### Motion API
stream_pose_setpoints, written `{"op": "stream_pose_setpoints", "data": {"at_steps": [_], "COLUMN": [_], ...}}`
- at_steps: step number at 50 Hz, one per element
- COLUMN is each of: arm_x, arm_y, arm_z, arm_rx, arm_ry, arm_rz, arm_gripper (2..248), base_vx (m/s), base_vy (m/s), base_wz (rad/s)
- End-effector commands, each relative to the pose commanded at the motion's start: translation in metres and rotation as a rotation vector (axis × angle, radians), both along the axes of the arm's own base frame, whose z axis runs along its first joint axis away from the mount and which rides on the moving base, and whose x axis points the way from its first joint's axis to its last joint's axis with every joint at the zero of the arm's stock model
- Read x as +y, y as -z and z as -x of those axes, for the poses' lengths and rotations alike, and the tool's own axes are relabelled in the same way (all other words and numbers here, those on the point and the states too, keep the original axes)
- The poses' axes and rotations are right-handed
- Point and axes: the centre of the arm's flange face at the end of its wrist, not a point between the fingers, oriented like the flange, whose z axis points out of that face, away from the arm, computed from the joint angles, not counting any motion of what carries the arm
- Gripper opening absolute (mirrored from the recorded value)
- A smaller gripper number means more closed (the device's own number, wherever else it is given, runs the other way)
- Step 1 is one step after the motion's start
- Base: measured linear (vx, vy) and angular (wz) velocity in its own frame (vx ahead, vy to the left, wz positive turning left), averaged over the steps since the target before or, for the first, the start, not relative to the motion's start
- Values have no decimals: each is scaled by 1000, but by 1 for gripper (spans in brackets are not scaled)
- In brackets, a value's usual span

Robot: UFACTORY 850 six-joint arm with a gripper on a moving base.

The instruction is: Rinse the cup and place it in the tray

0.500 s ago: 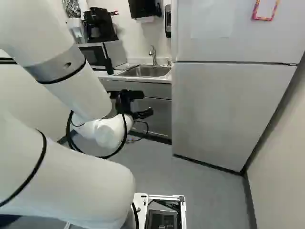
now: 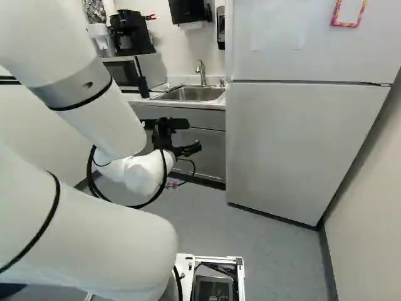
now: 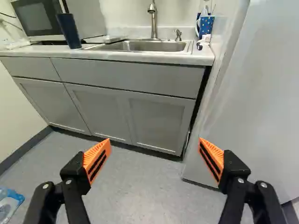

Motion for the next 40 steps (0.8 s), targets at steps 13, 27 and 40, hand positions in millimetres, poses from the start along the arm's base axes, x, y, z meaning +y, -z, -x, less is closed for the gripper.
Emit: {"op": "stream_pose_setpoints", "data": {"at_steps": [13, 27, 40], "arm_x": [1, 3, 4], "arm_y": [-12, -26, -40], "arm_z": [-8, -20, -32], "arm_rx": [-34, -69, -101], "arm_ry": [-4, -10, -14], "arm_rz": [0, 0, -1], "arm_gripper": [247, 247, 247], "base_vx": [0, 0, 0], "base_vy": [0, 0, 0], "base_wz": [0, 0, 0]}}
